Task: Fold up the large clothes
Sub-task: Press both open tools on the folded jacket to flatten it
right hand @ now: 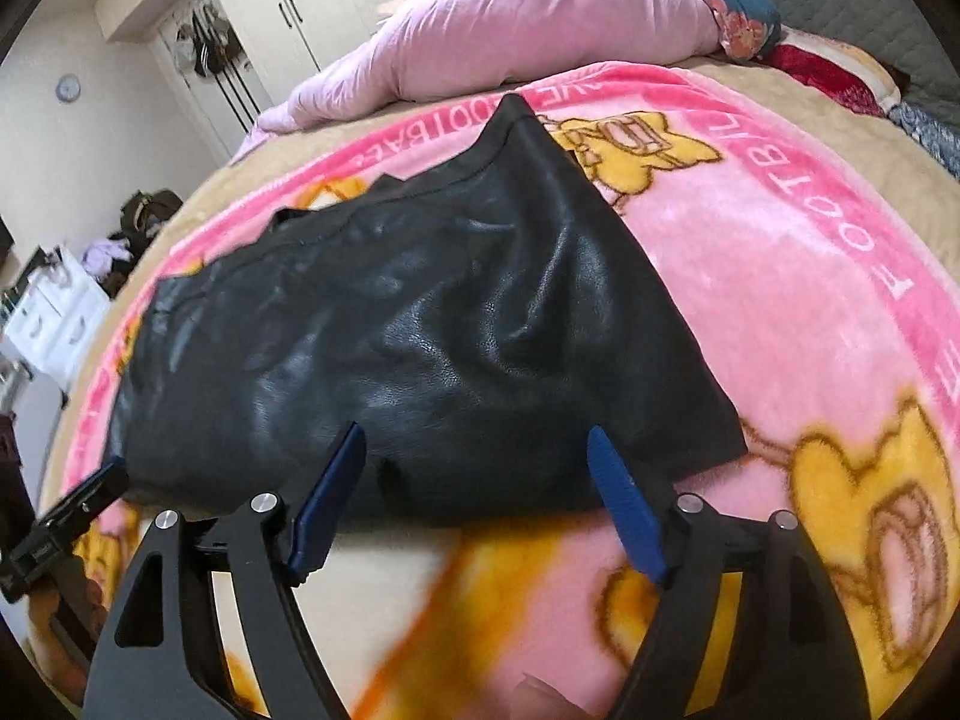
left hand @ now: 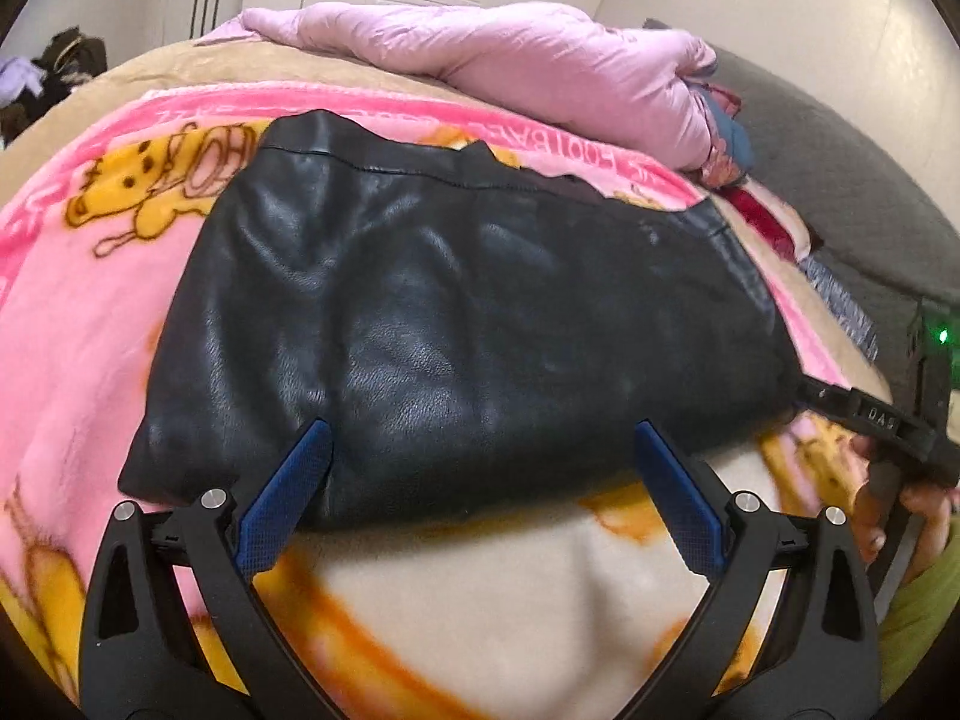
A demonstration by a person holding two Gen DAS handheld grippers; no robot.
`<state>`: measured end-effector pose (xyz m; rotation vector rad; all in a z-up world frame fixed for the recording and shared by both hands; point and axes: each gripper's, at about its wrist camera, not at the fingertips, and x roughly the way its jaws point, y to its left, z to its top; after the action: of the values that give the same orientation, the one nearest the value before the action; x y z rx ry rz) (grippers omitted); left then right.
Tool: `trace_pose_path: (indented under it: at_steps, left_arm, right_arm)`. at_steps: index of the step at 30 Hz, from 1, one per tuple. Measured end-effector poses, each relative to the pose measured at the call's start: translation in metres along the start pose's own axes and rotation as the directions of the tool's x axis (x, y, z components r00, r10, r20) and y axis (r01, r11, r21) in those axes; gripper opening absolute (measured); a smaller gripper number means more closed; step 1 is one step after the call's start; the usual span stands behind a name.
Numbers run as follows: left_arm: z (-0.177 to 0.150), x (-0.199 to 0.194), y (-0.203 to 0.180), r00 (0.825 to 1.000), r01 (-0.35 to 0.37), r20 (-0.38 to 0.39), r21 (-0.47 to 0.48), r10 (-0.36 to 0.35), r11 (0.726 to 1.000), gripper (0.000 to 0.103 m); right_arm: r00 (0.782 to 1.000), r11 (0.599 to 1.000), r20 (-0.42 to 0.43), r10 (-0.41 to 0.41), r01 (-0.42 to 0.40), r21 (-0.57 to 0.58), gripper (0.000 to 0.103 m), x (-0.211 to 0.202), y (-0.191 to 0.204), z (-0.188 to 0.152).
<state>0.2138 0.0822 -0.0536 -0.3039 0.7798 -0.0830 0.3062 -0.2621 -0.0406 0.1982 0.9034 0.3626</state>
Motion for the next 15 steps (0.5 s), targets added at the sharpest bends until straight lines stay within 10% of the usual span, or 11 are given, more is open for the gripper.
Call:
trace_pose_path:
  at_steps: [15]
  left_arm:
    - [-0.007, -0.042, -0.005, 0.997, -0.065, 0.046, 0.009, 0.065, 0.998, 0.094]
  right_arm:
    - [0.986, 0.991, 0.115, 0.122, -0.115, -0.065, 0.097, -0.045, 0.030, -0.010]
